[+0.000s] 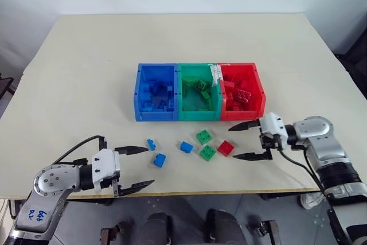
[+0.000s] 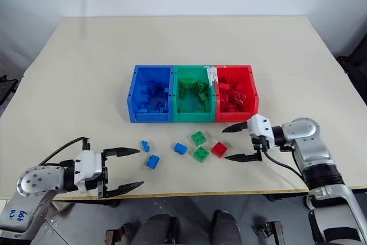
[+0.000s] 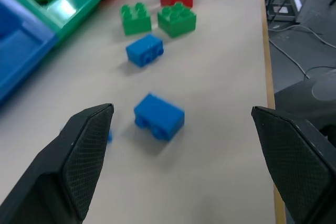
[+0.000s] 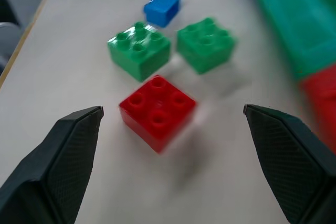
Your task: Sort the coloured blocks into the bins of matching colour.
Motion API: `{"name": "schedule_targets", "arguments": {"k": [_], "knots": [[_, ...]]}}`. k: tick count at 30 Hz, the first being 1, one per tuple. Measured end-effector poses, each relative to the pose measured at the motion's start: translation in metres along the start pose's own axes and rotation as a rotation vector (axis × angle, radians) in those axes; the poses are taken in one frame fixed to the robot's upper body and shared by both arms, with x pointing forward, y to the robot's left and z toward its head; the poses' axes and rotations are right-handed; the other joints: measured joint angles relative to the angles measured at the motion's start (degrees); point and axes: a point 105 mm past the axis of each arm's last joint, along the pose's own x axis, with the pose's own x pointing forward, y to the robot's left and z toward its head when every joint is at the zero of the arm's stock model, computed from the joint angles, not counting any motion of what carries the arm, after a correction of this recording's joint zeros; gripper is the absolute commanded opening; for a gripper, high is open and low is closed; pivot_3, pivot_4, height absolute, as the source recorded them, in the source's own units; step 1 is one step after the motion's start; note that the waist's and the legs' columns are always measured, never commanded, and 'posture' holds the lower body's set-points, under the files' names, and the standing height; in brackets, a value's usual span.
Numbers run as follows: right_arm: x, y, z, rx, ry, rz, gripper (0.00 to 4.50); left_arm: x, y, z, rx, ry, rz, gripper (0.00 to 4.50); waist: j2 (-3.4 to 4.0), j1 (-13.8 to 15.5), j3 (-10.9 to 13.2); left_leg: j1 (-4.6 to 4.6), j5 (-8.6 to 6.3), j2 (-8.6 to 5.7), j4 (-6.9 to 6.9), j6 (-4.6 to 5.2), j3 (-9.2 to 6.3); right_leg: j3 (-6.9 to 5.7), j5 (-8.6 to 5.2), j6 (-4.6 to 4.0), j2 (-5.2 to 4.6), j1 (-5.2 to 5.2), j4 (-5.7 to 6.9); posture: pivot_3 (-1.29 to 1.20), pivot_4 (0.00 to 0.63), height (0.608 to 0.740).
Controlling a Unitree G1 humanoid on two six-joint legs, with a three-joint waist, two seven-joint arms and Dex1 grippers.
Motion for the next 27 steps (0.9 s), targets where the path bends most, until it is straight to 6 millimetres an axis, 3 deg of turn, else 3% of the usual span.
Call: {"name": "schedule_targets", "arguments": {"k": [5, 8, 13, 14, 17, 21, 27], "knots": [[0.008, 0.006, -0.006, 0.001, 0.038, 0.076, 4.5, -0.009, 0.004, -0.001, 0.002, 0.022, 0.035, 4.47, 0.01, 0.05, 0.01, 0.0, 0.0, 0.0, 0.01, 0.0, -0.02, -0.02, 0.0, 0.0, 0.0, 0.0, 0.0, 0.0, 0.15, 0.74], [0.011, 0.007, -0.004, -0.016, 0.025, 0.097, 3.89, -0.011, 0.006, 0.0, 0.01, 0.025, 0.048, 4.5, 0.01, -0.11, 0.0, 0.01, 0.0, 0.01, 0.0, -0.01, -0.02, -0.03, 0.0, 0.0, 0.01, 0.0, 0.0, 0.0, 0.15, 0.74], [0.013, 0.008, -0.003, -0.032, 0.009, 0.105, 2.2, -0.01, 0.009, 0.001, 0.019, 0.02, 0.063, 4.5, 0.01, -0.02, 0.01, 0.0, -0.01, 0.01, 0.01, -0.01, -0.02, -0.04, 0.0, 0.0, 0.0, 0.01, 0.0, 0.0, 0.15, 0.74], [0.013, 0.008, -0.003, -0.03, 0.005, 0.102, 2.07, -0.01, 0.01, 0.002, 0.02, 0.02, 0.066, 4.5, 0.01, -0.01, 0.0, 0.0, -0.01, 0.01, 0.01, -0.01, -0.02, -0.04, 0.0, 0.0, 0.0, 0.01, 0.01, 0.0, 0.15, 0.74], [0.009, 0.012, -0.006, -0.012, -0.011, 0.08, 2.07, -0.01, 0.011, 0.003, 0.023, 0.014, 0.073, 4.5, 0.01, 0.1, 0.0, -0.01, -0.01, 0.01, 0.0, -0.01, -0.03, -0.05, 0.0, 0.0, 0.0, 0.01, 0.0, 0.0, 0.15, 0.74], [-0.011, 0.013, -0.009, 0.028, -0.032, -0.018, 2.07, -0.007, 0.014, 0.003, 0.011, -0.008, 0.103, 4.5, 0.01, 0.13, 0.01, -0.02, -0.01, -0.01, 0.01, 0.0, -0.02, -0.04, 0.0, 0.0, -0.02, 0.01, 0.0, 0.0, 0.15, 0.74], [-0.049, -0.031, 0.037, 0.055, -0.23, -0.363, 2.07, 0.001, 0.028, 0.014, 0.004, -0.079, 0.17, 4.5, 0.02, -0.1, 0.01, 0.04, -0.01, 0.05, 0.02, -0.02, 0.02, -0.01, 0.01, -0.02, 0.01, 0.0, 0.08, 0.0, 0.15, 0.74]]}}
